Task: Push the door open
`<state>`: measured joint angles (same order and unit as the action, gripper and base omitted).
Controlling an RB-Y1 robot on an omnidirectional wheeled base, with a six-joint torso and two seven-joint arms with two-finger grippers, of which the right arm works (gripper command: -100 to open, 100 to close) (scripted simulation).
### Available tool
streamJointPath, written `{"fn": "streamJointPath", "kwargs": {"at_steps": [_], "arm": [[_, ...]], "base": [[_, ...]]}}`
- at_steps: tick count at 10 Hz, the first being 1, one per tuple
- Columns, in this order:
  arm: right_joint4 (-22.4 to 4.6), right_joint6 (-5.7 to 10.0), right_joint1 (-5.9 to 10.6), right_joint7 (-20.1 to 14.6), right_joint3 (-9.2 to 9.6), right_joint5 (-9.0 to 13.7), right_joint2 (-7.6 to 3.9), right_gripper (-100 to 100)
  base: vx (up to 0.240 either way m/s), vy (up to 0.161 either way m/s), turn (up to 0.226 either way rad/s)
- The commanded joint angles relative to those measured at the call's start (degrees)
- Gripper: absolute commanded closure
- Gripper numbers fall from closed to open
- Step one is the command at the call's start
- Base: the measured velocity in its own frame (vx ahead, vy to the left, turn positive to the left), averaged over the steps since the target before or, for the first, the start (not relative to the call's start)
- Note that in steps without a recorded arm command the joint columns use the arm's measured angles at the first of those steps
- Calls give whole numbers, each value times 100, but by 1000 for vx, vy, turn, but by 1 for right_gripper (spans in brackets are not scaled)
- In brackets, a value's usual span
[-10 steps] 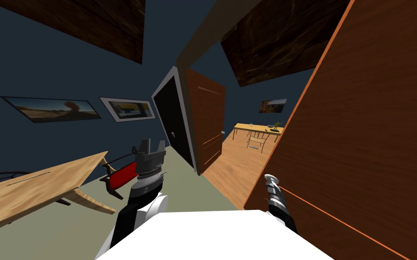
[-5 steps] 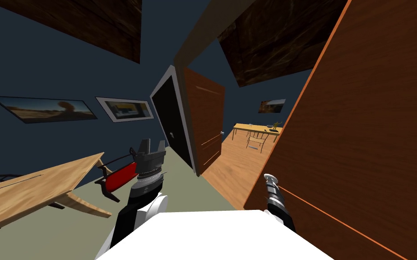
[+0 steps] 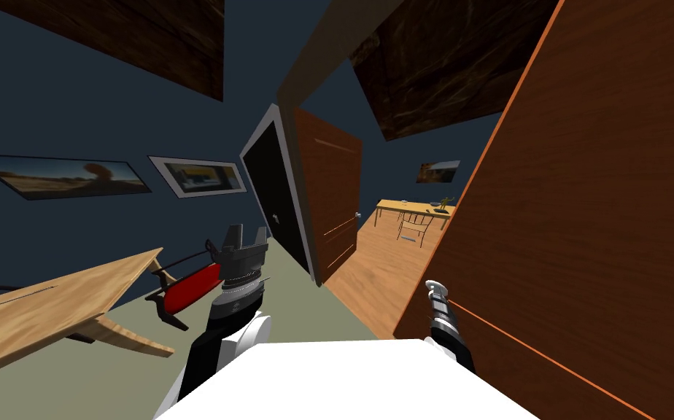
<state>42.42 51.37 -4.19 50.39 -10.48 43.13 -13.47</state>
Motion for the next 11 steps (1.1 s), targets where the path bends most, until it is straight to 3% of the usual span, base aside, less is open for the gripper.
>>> {"fn": "streamJointPath", "kwargs": {"at_steps": [1, 11], "arm": [[4, 32, 21, -286, -15, 87, 2, 100], [-87, 169, 181, -1705, 6, 407, 82, 100]], "base": [[49, -38, -34], [37, -33, -17]]}}
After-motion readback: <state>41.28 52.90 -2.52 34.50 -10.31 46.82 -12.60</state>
